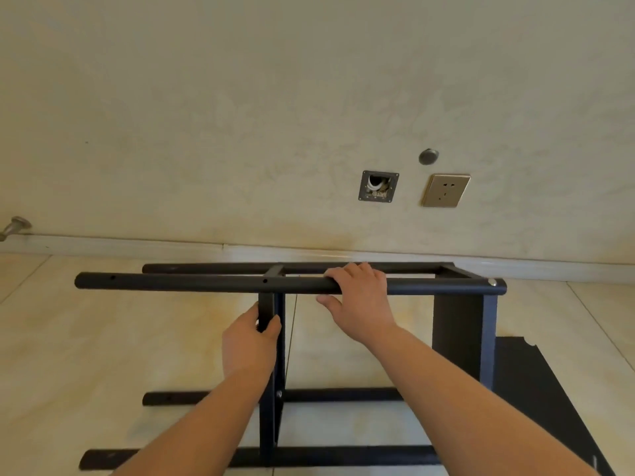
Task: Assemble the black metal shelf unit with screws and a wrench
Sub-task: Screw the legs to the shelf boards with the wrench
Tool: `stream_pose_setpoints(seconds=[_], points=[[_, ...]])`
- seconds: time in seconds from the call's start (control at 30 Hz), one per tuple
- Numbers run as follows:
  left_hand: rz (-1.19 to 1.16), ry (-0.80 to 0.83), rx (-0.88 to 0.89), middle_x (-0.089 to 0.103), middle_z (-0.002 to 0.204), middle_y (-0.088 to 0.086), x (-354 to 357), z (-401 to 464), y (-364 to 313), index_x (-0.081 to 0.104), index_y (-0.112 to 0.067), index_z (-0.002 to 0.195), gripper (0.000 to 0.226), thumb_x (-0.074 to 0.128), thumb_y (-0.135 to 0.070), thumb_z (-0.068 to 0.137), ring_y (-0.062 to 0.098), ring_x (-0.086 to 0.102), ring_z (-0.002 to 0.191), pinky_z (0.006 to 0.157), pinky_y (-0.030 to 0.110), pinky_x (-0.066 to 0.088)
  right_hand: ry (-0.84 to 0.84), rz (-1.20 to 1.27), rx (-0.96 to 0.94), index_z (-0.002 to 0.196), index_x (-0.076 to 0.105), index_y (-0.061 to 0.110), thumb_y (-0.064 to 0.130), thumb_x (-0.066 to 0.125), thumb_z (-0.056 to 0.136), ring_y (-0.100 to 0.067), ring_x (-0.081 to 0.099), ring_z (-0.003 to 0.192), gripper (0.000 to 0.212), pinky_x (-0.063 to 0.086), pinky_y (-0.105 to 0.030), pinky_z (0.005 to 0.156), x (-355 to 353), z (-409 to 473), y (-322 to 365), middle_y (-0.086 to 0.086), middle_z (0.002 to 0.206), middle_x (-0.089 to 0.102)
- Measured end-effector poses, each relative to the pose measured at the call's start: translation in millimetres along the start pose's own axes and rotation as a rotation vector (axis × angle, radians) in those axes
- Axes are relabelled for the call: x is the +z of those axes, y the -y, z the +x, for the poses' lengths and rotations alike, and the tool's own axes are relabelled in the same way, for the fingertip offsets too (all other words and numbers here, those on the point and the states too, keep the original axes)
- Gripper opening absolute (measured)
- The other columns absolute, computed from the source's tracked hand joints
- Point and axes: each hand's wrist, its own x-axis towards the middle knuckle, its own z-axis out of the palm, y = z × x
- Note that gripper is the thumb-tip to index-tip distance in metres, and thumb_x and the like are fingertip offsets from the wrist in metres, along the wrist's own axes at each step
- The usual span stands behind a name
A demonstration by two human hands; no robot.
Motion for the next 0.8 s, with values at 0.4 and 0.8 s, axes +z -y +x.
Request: stream_pose_setpoints(seconds=[0.4,0.8], points=[[0.507,0.304,0.059,0.058,0.077,-0.007,-44.1,-66.7,13.0,0.062,-0.018,0.107,0.03,0.043,-0.04,0.098,0.007,0.057,0.068,0.055,0.017,0.038,0.074,0.011,0.052,0.123,0.049,0.03,0.055,0.041,0.093,-0.015,0.041,0.113,0.039,0.023,-0.033,0.101,-16.7,-83.7,22.3,0.009,0.119,0.052],[0.933,0.284,0.454,0.055,0.103,-0.008,-68.0,-107.4,22.6,0.048,-0.027,0.124,0.049,0.017,-0.055,0.097,0.011,0.052,0.094,0.08,0.026,0.043,0.225,0.143,-0.005,0.115,0.053,0.032,0.043,0.056,0.09,-0.012,0.038,0.11,0.028,0.02,-0.029,0.102,-23.6,-145.6,-0.5,0.012,0.112,0.05]])
